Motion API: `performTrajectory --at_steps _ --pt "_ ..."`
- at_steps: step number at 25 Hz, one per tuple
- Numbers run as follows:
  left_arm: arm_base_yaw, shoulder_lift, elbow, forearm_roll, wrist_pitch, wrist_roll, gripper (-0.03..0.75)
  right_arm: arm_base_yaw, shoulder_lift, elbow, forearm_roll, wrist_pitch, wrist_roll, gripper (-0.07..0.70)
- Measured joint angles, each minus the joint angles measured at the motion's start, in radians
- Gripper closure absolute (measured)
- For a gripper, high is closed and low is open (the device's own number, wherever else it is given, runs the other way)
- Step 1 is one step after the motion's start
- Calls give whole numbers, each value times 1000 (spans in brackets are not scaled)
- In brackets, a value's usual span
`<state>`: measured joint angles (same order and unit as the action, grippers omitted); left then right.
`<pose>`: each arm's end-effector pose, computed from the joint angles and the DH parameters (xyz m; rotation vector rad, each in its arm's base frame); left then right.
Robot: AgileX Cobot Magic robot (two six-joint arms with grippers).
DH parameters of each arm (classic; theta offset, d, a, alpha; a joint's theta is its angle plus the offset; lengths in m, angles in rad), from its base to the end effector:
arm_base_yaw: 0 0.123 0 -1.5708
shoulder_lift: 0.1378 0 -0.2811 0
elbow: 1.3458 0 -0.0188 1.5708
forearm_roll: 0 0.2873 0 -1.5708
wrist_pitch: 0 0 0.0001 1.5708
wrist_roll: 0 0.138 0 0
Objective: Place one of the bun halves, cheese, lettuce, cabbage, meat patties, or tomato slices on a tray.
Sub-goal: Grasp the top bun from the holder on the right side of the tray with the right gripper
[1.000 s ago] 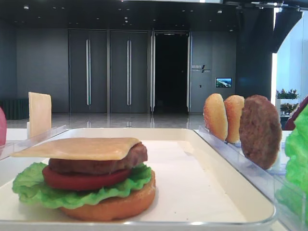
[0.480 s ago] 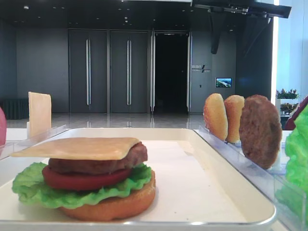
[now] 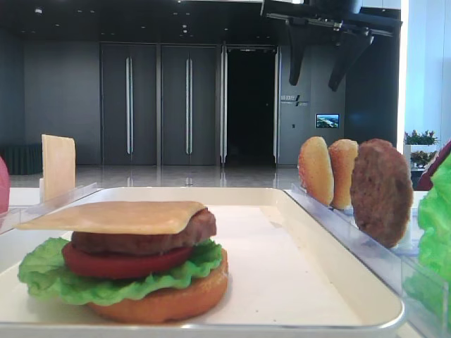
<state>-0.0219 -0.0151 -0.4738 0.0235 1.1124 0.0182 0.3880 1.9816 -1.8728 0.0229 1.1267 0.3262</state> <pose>0.0703 0.0014 0.2591 0.0406 2.1066 0.0262 0.4532 0.1883 0.2496 -0.0774 2.7429 0.2350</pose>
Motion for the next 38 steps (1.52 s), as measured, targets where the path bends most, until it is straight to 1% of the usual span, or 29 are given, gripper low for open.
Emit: performTrajectory --at_steps 18,26,38 --pt "0 0 0 0 0 0 722 2 93 -1 0 -14 7 220" --pt "0 0 0 0 0 0 722 2 114 -1 -1 -37 7 220" --pt "0 0 0 0 0 0 722 2 155 -1 -8 -39 8 220"
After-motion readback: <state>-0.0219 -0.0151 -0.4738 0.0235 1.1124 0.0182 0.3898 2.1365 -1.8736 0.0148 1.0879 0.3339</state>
